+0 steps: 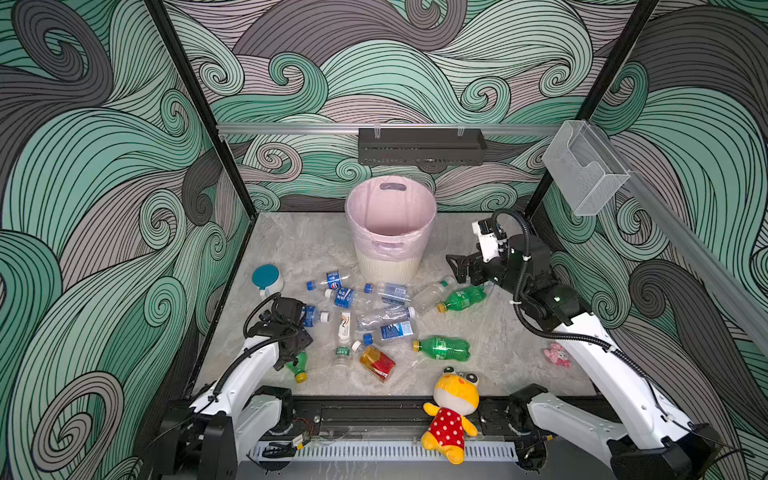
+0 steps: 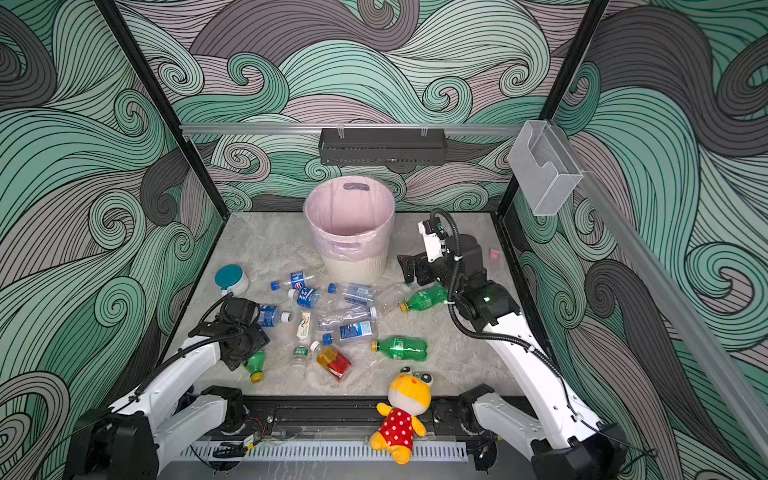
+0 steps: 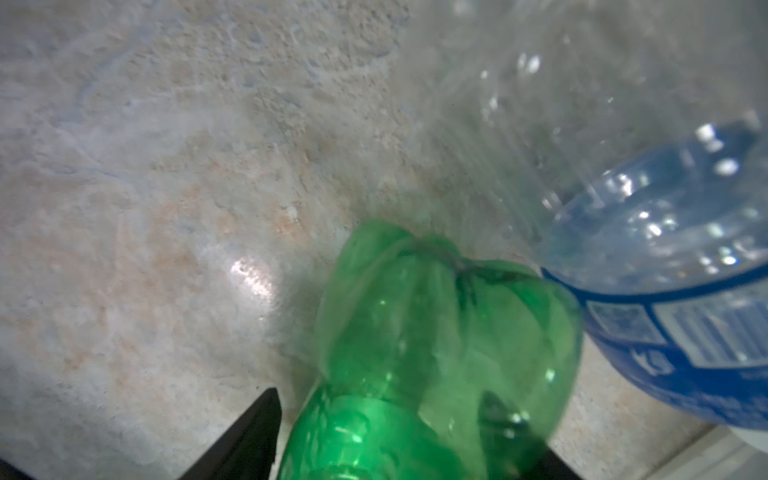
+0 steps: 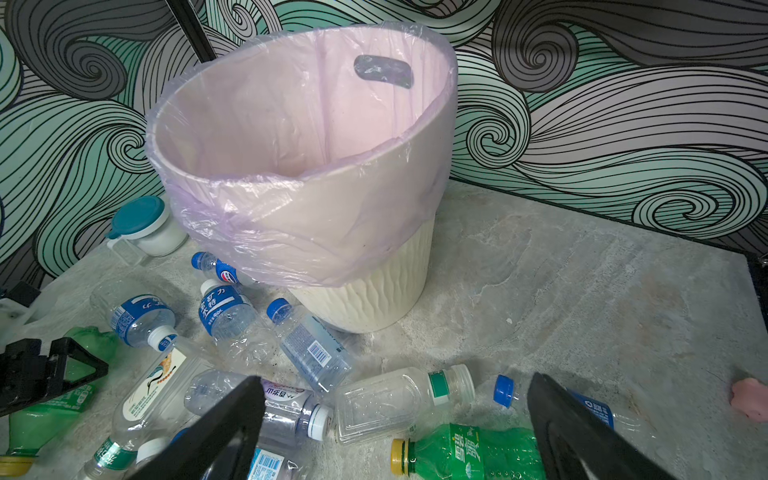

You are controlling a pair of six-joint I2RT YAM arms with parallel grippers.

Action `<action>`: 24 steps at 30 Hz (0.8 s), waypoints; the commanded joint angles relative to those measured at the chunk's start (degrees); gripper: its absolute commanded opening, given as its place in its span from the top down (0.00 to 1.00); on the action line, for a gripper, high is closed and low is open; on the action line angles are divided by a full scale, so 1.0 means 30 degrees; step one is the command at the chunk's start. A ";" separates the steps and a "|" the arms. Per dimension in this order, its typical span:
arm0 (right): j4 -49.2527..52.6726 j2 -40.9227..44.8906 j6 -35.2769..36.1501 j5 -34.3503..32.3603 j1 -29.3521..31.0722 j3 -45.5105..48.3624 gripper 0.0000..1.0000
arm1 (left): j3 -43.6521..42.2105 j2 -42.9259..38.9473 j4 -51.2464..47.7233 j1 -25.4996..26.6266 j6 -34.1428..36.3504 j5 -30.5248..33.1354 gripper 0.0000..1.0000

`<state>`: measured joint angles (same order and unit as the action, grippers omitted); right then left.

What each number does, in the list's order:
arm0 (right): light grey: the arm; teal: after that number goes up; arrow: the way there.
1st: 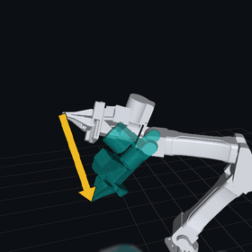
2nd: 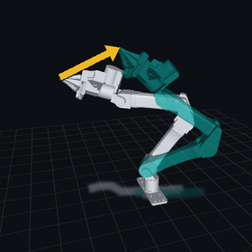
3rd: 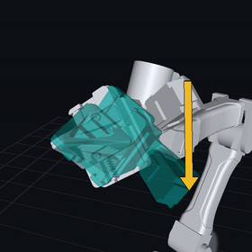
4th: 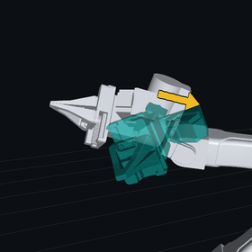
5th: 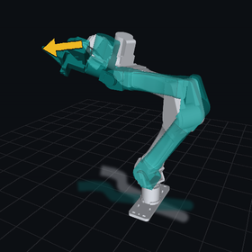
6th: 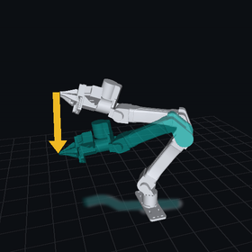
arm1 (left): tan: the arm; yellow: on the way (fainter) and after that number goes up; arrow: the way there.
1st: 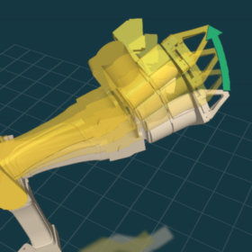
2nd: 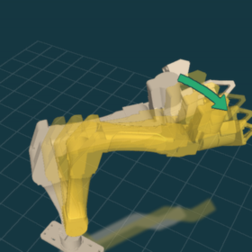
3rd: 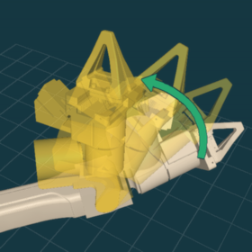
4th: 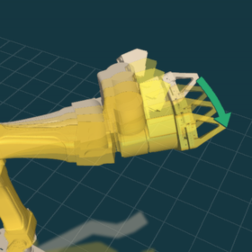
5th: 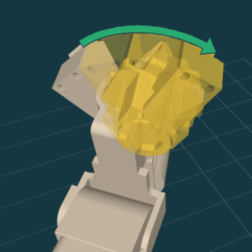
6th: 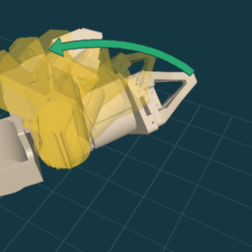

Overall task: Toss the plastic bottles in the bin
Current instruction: 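Grasp the green soda bottle with the left gripper and lift it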

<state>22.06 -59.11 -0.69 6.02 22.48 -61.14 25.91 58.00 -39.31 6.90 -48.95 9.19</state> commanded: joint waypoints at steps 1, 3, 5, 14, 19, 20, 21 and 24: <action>0.0198 0.0163 -0.0181 -0.0122 -0.0103 -0.0051 0.02 | -0.0080 0.0477 0.0853 0.0133 0.0515 -0.0468 0.29; 0.0405 0.0220 -0.0181 -0.0262 -0.0149 -0.0010 0.02 | -0.0192 0.0611 0.0981 0.0155 0.0613 -0.0543 0.34; 0.0592 0.0331 -0.0195 -0.0339 -0.0140 0.0049 0.02 | -0.0229 0.0626 0.0992 0.0162 0.0668 -0.0617 0.40; 0.0466 0.0290 -0.0904 -0.0779 -0.0169 0.0559 0.04 | 0.1725 -0.1636 -0.1803 0.0586 0.1437 -0.0065 0.50; 0.1078 0.0376 -0.1401 -0.1504 -0.0169 0.0998 0.04 | 0.3697 -0.4234 -0.3601 0.0777 0.1754 0.0364 0.51; 0.1142 0.0544 -0.1525 -0.1765 -0.0158 0.1238 0.04 | 0.4135 -0.4678 -0.3872 0.0785 0.1846 0.0393 0.51; 0.1171 0.0749 -0.1697 -0.2139 -0.0168 0.1532 0.04 | 0.4546 -0.5028 -0.4012 0.0806 0.2128 0.0393 0.51; 0.0996 0.1306 -0.3031 -0.4017 -0.0228 0.2708 0.04 | 0.5675 -0.5736 -0.3813 0.0807 0.3953 -0.0409 0.50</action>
<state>24.36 -57.12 -5.43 0.21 22.20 -55.64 39.33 42.50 -47.66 8.82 -42.44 8.69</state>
